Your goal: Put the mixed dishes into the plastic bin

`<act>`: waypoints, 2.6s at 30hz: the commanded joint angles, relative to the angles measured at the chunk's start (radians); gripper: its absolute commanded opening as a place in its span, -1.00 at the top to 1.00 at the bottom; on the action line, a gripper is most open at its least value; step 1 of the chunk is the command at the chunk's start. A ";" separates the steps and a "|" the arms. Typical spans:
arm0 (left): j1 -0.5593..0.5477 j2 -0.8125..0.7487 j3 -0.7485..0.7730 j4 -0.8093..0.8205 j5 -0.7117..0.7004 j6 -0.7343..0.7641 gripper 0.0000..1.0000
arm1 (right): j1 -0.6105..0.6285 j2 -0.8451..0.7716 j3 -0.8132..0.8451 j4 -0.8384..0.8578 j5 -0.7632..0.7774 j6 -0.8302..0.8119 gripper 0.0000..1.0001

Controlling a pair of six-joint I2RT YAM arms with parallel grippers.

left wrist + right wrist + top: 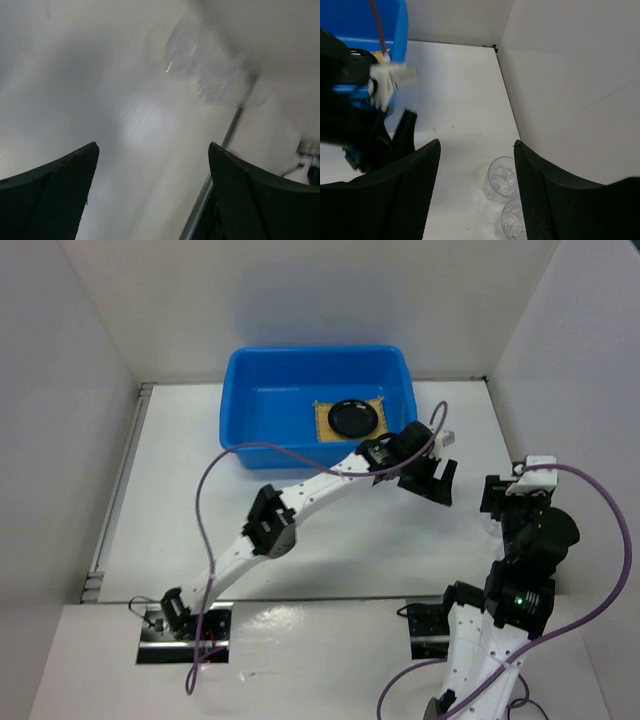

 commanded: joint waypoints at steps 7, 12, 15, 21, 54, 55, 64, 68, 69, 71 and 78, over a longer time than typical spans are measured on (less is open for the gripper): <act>-0.017 0.357 0.498 0.042 0.159 -0.218 -0.89 | 0.005 0.001 -0.021 0.064 0.036 0.027 -0.29; -0.026 0.376 0.524 0.039 0.141 -0.257 -0.89 | 0.005 0.073 -0.032 0.084 0.082 0.036 -0.19; -0.026 0.315 0.524 -0.076 0.043 -0.188 -0.89 | 0.005 0.303 0.029 0.002 0.046 -0.021 -0.12; -0.026 0.151 0.524 -0.516 -0.211 -0.001 -0.87 | -0.016 0.642 0.172 -0.260 0.013 -0.260 -0.12; 0.235 -1.163 -0.931 -0.257 -0.670 0.085 -0.94 | -0.045 0.977 0.155 -0.209 0.117 -0.352 1.00; 0.260 -1.193 -1.012 -0.236 -0.695 0.123 -0.94 | -0.036 0.915 0.216 -0.241 0.117 -0.342 1.00; 0.449 -1.524 -1.428 0.007 -0.870 0.214 -0.96 | 0.466 0.915 0.796 -0.392 0.024 -0.205 1.00; 0.449 -1.723 -1.615 0.097 -1.029 0.160 -0.96 | 0.485 1.238 1.109 -0.491 -0.284 -0.259 1.00; 0.449 -1.757 -1.615 0.085 -1.042 0.149 -0.99 | 0.485 1.289 1.202 -0.492 -0.346 -0.259 1.00; 0.449 -1.857 -1.637 0.085 -1.100 0.140 -0.99 | 0.527 1.427 1.322 -0.492 -0.358 -0.259 1.00; 0.449 -1.945 -1.675 0.085 -1.186 0.110 -0.99 | 0.813 1.768 1.603 -0.429 -0.210 -0.217 1.00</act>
